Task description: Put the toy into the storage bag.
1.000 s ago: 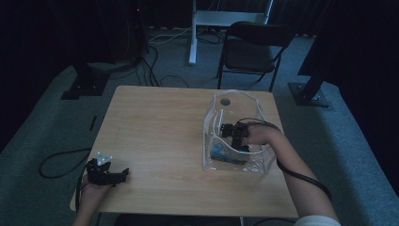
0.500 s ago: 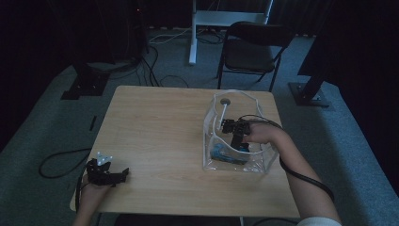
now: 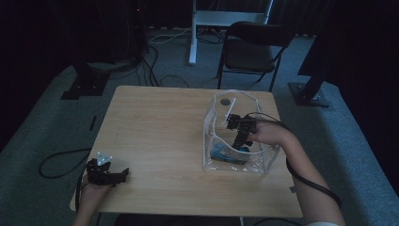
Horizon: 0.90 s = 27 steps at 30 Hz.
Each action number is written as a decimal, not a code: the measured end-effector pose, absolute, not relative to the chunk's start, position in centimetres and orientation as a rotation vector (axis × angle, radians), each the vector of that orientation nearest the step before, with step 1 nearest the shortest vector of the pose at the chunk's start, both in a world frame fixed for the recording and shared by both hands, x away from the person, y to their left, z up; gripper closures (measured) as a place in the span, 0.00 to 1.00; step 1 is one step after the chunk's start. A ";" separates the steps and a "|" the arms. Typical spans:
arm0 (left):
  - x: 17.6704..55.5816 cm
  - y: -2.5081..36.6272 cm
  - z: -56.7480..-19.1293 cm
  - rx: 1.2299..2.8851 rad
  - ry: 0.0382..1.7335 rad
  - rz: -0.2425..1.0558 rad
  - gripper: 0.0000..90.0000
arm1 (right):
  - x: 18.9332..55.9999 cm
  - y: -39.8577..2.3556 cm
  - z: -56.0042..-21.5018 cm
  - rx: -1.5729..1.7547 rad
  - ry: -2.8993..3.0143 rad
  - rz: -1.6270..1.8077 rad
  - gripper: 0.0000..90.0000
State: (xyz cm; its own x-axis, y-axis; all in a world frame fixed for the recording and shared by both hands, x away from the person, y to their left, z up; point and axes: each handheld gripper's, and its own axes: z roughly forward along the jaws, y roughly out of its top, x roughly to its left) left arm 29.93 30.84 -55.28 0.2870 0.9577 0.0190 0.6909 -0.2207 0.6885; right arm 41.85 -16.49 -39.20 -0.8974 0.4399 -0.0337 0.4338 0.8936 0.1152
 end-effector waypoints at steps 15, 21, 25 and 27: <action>29.9 30.8 -55.3 1.990 1.469 0.611 0.00 | 40.3 -17.7 -37.0 0.731 2.929 0.332 0.18; 29.9 30.8 -55.3 1.990 1.469 0.611 0.00 | 39.6 -18.4 -36.2 0.752 2.902 0.427 0.16; 29.9 30.8 -55.3 1.990 1.469 0.610 0.00 | 39.1 -18.8 -35.8 0.749 2.891 0.499 0.16; 29.9 30.8 -55.3 1.990 1.470 0.610 0.00 | 38.9 -19.1 -35.7 0.760 2.873 0.529 0.16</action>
State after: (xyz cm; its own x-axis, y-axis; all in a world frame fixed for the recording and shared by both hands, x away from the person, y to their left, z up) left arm 29.94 30.83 -55.28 0.2865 0.9579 0.0194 0.6898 -0.2203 0.6897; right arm 38.86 -19.05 -35.74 -0.8661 0.4990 -0.0289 0.4559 0.8124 0.3635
